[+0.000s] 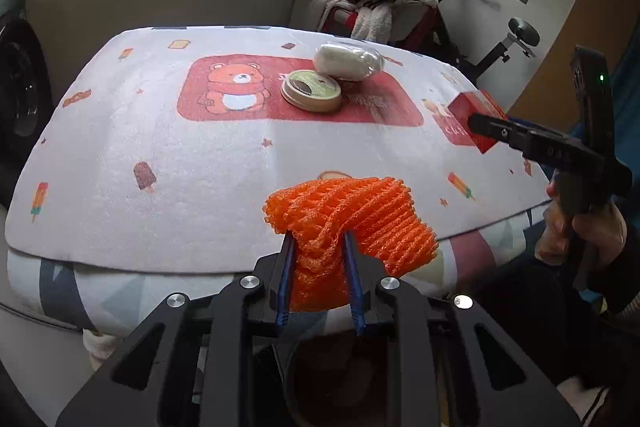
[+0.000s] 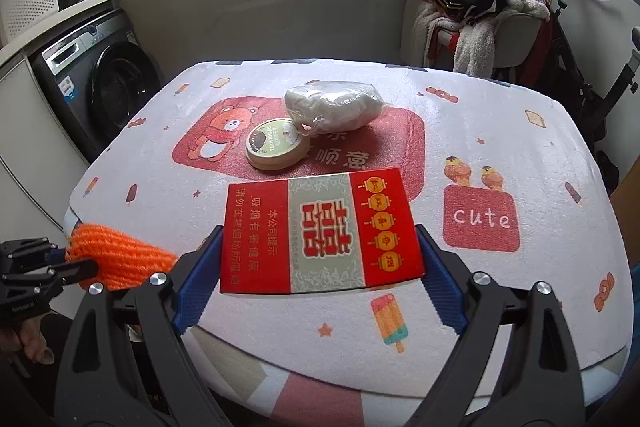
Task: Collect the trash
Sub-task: 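Carry the orange net to the pink bin and open the left gripper, then carry the red box down over the pink bin with the right gripper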
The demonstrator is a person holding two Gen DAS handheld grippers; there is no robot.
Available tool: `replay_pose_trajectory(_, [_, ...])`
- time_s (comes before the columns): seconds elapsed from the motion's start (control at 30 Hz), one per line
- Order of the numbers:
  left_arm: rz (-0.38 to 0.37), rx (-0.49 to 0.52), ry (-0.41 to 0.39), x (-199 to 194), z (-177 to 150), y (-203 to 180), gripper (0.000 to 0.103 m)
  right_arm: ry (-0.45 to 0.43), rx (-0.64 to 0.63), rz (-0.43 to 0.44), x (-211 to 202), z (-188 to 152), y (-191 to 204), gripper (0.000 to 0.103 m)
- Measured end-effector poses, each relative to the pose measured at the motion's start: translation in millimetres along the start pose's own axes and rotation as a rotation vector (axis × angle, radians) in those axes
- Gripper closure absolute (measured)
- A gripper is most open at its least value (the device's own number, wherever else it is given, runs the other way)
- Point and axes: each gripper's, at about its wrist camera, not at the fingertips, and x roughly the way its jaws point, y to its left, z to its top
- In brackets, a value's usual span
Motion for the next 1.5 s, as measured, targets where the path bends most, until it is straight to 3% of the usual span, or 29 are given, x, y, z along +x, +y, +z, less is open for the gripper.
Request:
replay_pose_trajectory(0.4, [-0.015,0.118,0.103,-3,-78,-36,0.08,-0.035,0.013,0.008,-50,-39,9,0.015])
replay_pose_trajectory(0.93, [-0.055,0.145,0.188,19,-104,-50,0.076,-0.024,0.024,0.003,-65,-68,8,0.015])
replay_pose_trajectory(1.03, [-0.073,0.136,0.184,18,-105,-51,0.059,-0.017,0.025,0.002,-65,-73,8,0.015])
replay_pose_trajectory(1.1, [-0.06,0.135,0.161,14,-104,-52,0.041,-0.013,0.023,0.001,-66,-75,9,0.015])
replay_pose_trajectory(1.23, [-0.042,0.118,0.1,-3,-92,-49,0.032,0.001,0.017,0.001,-66,-78,13,0.015])
replay_pose_trajectory(1.37, [-0.011,0.079,-0.004,-32,-76,-43,0.015,0.005,-0.007,0.003,-70,-80,20,0.015])
replay_pose_trajectory(1.5, [0.022,0.043,-0.062,-52,-64,-35,0.011,0.007,-0.014,0.01,-73,-82,26,0.015])
